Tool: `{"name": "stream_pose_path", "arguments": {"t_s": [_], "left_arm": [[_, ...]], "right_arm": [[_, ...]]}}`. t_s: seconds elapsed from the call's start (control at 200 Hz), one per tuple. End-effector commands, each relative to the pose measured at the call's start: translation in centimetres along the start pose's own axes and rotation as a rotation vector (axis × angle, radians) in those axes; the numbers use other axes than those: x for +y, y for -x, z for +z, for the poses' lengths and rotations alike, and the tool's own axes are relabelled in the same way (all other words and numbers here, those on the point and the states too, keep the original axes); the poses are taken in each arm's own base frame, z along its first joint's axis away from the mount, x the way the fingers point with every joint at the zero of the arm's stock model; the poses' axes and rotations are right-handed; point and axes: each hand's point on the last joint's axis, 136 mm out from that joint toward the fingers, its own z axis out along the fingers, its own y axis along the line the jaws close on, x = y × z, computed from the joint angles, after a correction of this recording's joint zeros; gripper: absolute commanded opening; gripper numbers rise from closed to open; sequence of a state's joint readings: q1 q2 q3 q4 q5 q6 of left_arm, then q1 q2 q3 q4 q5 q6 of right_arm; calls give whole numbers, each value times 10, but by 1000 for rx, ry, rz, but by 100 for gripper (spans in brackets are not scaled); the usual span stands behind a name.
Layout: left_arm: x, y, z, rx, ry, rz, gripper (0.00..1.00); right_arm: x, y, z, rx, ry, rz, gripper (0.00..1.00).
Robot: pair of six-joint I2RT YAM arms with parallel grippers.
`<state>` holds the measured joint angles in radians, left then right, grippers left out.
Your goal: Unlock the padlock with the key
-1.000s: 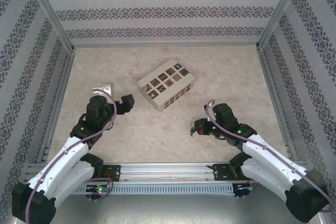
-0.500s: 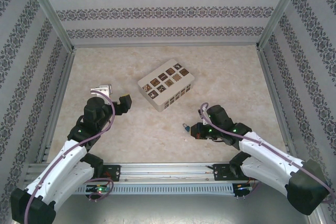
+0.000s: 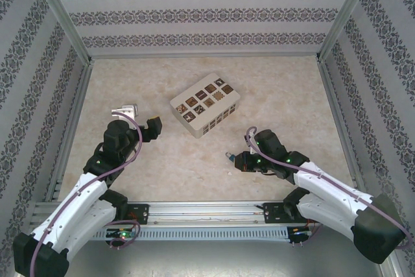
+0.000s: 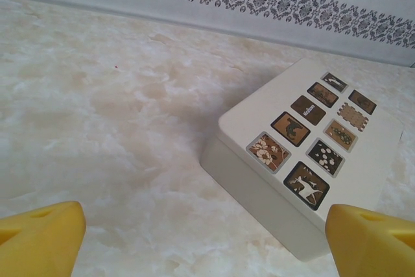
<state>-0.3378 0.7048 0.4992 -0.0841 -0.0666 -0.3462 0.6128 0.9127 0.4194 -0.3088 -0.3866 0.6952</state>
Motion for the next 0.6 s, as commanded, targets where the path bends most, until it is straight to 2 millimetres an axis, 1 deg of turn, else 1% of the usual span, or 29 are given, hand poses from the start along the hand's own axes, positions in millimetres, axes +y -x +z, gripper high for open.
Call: {"name": "stream_pose_path", "arguments": {"t_s": [0.0, 0.245, 0.29, 0.445, 0.595], "left_arm": [[9, 12, -4, -31, 48, 10, 96], [15, 22, -6, -67, 88, 11, 99], [16, 24, -6, -73, 94, 17, 99], [22, 31, -8, -85, 134, 31, 100], [29, 37, -10, -100, 169, 30, 99]], "right_arm": [[8, 18, -11, -70, -5, -46, 18], [7, 47, -31, -193, -31, -97, 34], [7, 53, -36, -225, -40, -119, 35], [5, 78, -55, -344, -91, -199, 47], [-1, 99, -72, -433, -141, -244, 57]]}}
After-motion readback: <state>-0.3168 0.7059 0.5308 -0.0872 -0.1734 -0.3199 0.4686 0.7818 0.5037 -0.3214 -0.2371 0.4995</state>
